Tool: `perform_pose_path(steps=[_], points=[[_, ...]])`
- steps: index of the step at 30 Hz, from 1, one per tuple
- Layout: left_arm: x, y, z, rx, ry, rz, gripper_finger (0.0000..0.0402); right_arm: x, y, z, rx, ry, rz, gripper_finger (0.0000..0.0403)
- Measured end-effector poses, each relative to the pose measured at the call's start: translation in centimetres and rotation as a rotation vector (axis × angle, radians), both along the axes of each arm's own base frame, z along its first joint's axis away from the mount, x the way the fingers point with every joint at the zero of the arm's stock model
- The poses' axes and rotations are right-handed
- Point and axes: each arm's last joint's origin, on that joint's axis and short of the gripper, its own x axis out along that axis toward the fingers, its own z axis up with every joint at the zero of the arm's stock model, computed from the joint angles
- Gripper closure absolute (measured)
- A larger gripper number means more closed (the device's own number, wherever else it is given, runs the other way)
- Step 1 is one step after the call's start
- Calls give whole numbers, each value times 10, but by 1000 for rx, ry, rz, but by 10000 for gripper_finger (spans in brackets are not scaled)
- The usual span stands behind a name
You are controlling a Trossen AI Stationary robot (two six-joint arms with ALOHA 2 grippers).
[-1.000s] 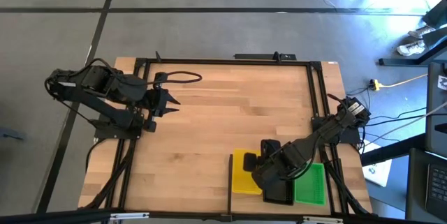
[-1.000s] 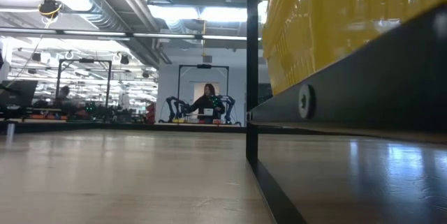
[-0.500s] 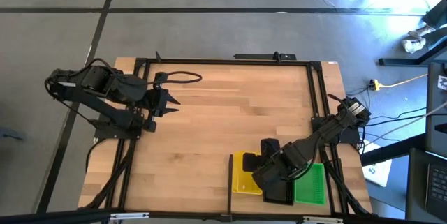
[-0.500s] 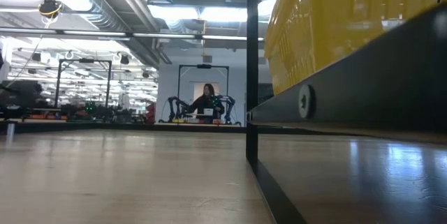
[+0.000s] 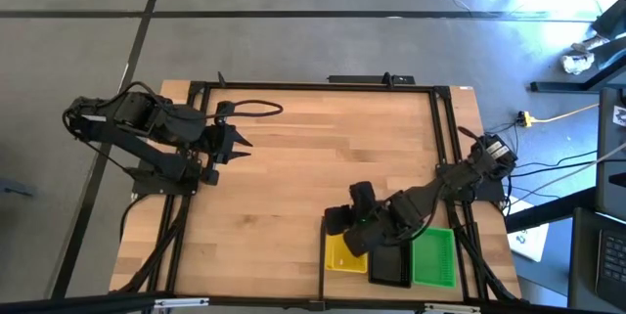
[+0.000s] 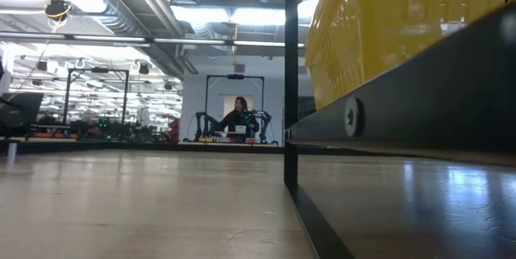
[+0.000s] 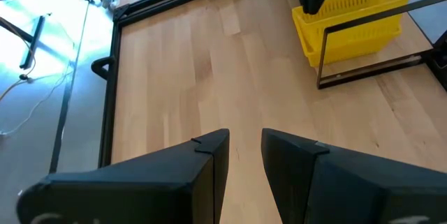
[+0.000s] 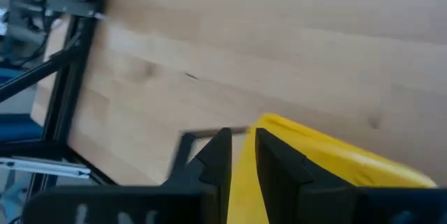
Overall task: Stack baskets on shelf by color
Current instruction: Stack the yellow bin on top of the yellow bins on the shelf, then return to Home Position
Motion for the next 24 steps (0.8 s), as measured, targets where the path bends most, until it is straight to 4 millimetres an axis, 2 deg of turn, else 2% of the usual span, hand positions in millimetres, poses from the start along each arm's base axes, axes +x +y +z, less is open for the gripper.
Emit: perform_pose_path(steps=[4, 11, 15, 18, 24], points=[[0, 0, 0, 0, 0, 0, 324, 9, -5, -3, -17, -36, 36, 341], [0, 0, 0, 0, 0, 0, 324, 17, -13, -24, 52, -31, 46, 341], [0, 0, 0, 0, 0, 0, 324, 17, -15, -25, 57, -22, 49, 341], [0, 0, 0, 4, 1, -2, 324, 16, -16, -19, 15, -28, 68, 341], [-1, 1, -2, 19, 24, 9, 324, 12, -21, 7, -154, -21, 151, 342]])
